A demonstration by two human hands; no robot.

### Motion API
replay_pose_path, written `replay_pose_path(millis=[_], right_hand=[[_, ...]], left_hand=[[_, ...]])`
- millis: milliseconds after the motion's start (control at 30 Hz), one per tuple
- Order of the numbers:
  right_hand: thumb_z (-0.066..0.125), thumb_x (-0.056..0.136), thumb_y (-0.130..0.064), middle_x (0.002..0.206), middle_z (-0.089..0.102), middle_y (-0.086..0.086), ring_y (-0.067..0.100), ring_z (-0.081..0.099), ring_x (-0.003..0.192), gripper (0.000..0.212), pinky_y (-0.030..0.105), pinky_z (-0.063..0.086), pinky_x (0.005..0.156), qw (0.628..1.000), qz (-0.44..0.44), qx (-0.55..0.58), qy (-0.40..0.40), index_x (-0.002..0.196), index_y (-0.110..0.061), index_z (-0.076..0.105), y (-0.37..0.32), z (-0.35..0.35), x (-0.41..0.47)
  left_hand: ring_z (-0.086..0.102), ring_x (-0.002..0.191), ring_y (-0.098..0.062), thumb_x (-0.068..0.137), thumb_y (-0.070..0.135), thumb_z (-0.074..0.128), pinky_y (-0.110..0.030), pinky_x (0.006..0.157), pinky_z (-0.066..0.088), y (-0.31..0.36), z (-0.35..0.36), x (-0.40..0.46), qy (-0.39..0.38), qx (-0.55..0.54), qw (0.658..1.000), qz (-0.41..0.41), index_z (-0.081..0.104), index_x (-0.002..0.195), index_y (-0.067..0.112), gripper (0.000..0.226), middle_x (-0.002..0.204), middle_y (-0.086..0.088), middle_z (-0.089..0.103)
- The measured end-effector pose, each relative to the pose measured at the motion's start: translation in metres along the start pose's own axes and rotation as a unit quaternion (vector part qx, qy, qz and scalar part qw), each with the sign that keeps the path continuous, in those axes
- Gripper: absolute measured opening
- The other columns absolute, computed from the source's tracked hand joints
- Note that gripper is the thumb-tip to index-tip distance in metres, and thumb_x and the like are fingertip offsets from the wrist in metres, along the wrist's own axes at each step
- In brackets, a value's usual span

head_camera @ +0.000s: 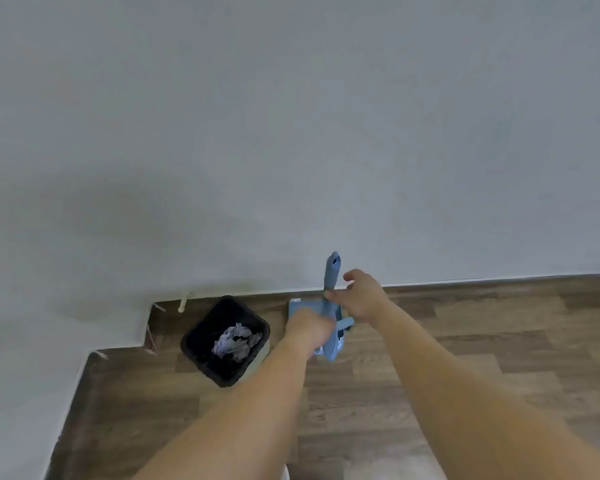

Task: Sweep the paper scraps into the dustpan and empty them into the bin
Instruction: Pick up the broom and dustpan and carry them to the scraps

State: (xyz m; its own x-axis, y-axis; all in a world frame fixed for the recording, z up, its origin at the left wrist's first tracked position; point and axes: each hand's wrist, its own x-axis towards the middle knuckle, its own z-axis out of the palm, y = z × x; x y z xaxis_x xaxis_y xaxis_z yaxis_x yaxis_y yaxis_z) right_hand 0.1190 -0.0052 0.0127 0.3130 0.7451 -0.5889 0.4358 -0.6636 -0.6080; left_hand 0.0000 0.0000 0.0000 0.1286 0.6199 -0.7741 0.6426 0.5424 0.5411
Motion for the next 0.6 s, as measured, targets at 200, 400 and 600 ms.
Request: replay_pose_path(millis=[200, 400, 600], right_hand=[[0.060, 0.086, -0.038, 0.073, 0.052, 0.002, 0.019, 0.051, 0.070, 0.028, 0.025, 0.039, 0.063, 0.998, -0.026, -0.050, -0.038, 0.078, -0.013, 0.050, 0.007, 0.031, 0.039], [0.056, 0.087, -0.029, 0.057, 0.043, -0.001, 0.013, 0.040, 0.055, 0.038, 0.023, 0.031, 0.050, 0.995, -0.051, -0.085, 0.011, 0.057, -0.017, 0.036, 0.004, 0.036, 0.052], [0.051, 0.086, -0.024, 0.063, 0.048, -0.002, 0.017, 0.045, 0.063, 0.026, 0.025, 0.037, 0.056, 0.997, -0.077, -0.003, 0.030, 0.063, -0.019, 0.040, -0.018, 0.022, 0.050]], left_hand=[[0.047, 0.068, -0.019, 0.094, 0.023, 0.048, -0.029, 0.060, 0.036, -0.003, 0.027, 0.037, -0.006, -0.031, 0.999, -0.041, 0.043, 0.070, 0.013, 0.027, 0.068, -0.003, 0.045], [0.051, 0.064, -0.016, 0.095, 0.014, 0.052, -0.034, 0.072, 0.048, 0.000, 0.031, 0.052, -0.023, -0.092, 0.995, -0.030, 0.048, 0.069, 0.017, 0.027, 0.070, 0.000, 0.050], [0.051, 0.037, -0.012, 0.090, 0.012, 0.050, -0.018, 0.036, 0.039, 0.013, 0.026, 0.039, 0.045, -0.165, 0.985, -0.005, 0.058, 0.087, 0.004, 0.011, 0.065, -0.006, 0.058]])
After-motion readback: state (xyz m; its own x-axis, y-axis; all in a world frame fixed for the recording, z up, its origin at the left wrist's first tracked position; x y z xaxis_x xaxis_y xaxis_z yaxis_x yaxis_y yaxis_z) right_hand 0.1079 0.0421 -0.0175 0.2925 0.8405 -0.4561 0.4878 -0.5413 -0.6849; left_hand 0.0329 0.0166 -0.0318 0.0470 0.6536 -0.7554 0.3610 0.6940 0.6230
